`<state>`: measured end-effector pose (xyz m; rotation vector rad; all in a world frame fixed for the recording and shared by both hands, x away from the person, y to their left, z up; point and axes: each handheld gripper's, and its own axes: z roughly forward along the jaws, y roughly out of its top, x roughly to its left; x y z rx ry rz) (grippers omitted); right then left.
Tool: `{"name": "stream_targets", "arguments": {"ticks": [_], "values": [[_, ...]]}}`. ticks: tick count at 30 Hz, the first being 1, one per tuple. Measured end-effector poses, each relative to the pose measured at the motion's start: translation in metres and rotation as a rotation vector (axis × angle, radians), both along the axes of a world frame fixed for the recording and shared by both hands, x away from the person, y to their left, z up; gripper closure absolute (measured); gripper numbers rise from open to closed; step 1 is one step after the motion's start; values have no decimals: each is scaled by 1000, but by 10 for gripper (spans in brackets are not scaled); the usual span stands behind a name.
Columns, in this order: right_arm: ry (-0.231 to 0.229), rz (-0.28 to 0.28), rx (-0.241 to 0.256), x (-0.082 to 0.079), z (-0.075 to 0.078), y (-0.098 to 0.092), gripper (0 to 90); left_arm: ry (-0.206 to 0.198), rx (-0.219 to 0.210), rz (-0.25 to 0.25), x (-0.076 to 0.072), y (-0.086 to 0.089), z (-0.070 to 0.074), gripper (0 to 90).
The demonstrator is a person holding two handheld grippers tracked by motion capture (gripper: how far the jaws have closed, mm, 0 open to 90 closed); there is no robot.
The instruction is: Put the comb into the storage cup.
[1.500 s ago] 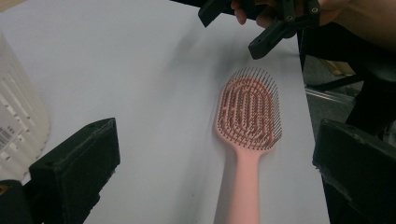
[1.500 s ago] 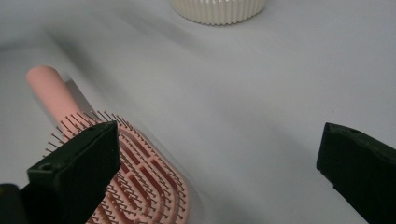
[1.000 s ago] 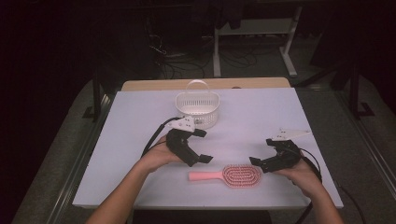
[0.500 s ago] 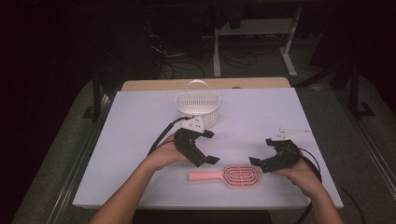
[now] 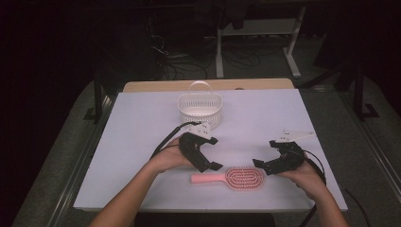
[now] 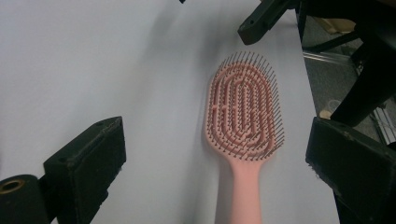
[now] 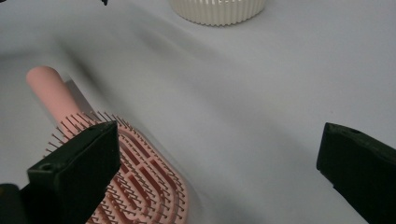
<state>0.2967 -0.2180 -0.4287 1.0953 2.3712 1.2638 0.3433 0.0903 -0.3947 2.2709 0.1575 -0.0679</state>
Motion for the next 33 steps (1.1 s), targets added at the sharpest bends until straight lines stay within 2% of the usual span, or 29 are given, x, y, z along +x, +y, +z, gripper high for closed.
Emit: {"name": "stream_targets", "arguments": {"ticks": [7,12,15,17,25,33], "values": [[1,1,0,0,0,0,0,4,27,-4,0,-2,0,69],[3,-1,-2,0,0,0,0,-6,56,-13,-1,-4,-2,80],[1,0,-2,0,0,0,0,-19,86,-27,-2,-6,-2,88],[1,0,-3,0,0,0,0,-18,94,-38,-3,-8,-2,128],[2,0,0,0,0,0,0,-22,127,-49,-3,-11,-1,155],[3,2,1,1,0,0,0,-17,165,-64,-4,-16,-2,262]]}}
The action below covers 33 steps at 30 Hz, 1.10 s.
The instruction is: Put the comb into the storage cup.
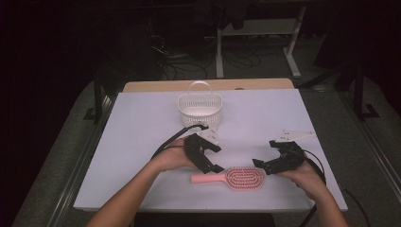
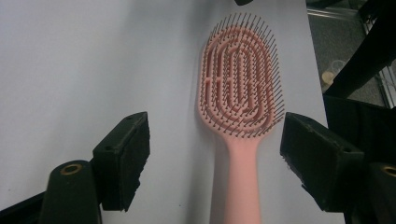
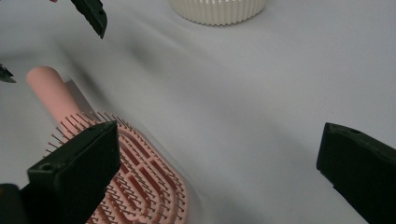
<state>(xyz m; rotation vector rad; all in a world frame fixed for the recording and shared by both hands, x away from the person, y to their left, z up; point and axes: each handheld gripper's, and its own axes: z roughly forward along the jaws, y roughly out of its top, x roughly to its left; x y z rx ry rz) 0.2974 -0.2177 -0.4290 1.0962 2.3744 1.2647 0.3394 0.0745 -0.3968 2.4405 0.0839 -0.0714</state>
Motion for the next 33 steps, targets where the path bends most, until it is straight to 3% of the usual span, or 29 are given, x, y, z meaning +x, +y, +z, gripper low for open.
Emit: {"name": "stream_targets", "arguments": {"ticks": [7,18,33], "values": [[0,-1,3,0,0,0,0,4,48,-21,-2,-5,-2,364],[0,-1,4,0,0,0,0,29,139,-49,-5,-14,-9,401],[4,-2,0,0,0,0,0,25,237,-90,-13,-27,-23,447]]}}
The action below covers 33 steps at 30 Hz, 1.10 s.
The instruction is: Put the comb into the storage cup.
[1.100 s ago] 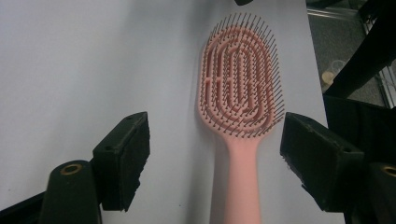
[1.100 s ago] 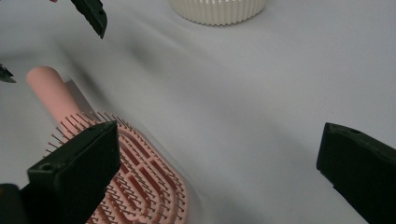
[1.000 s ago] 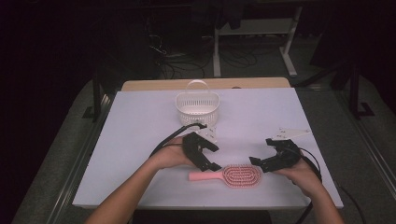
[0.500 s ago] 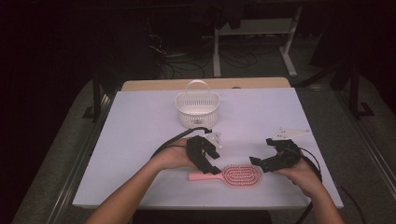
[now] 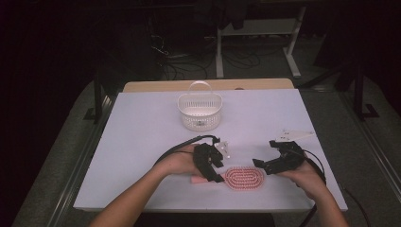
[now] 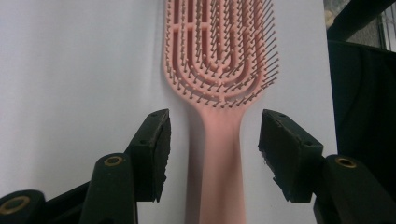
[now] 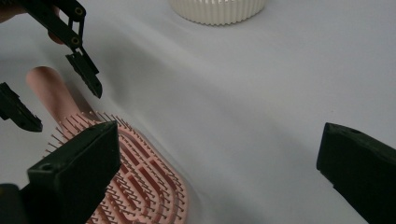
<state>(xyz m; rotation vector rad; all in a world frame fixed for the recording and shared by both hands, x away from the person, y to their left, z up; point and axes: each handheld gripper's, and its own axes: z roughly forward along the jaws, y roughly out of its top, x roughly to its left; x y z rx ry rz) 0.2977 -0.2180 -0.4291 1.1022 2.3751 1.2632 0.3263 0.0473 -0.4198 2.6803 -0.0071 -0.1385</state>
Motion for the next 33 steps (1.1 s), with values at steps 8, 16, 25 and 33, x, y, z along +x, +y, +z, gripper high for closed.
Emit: {"name": "stream_targets", "arguments": {"ticks": [8,16,25,33], "values": [[3,-1,0,1,0,0,0,-14,52,-17,-3,-7,-7,479],[4,-1,-3,1,-1,1,0,-9,107,-20,-4,-13,-12,522],[4,-1,-2,2,-1,0,0,-35,167,-14,-6,-19,-14,603],[5,-3,0,2,-1,0,0,-56,207,-14,-8,-25,-13,627]]}}
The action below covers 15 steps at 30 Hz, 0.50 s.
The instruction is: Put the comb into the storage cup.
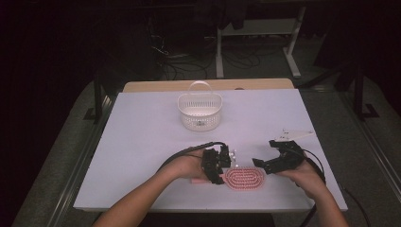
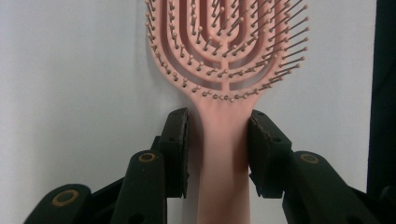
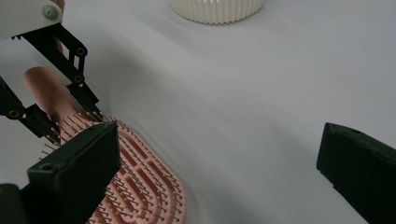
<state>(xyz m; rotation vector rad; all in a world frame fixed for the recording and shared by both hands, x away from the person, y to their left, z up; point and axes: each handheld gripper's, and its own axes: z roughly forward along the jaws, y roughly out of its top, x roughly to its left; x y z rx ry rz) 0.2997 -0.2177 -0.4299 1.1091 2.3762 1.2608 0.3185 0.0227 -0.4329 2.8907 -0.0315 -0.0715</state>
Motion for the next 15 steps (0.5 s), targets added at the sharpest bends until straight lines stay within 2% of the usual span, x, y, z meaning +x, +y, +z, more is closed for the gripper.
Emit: {"name": "stream_targets", "arguments": {"ticks": [9,15], "values": [[0,-1,-2,1,0,0,0,-18,43,-8,-2,-6,1,667],[1,-4,-1,1,-1,-1,0,-19,57,-11,-1,-7,1,699]]}}
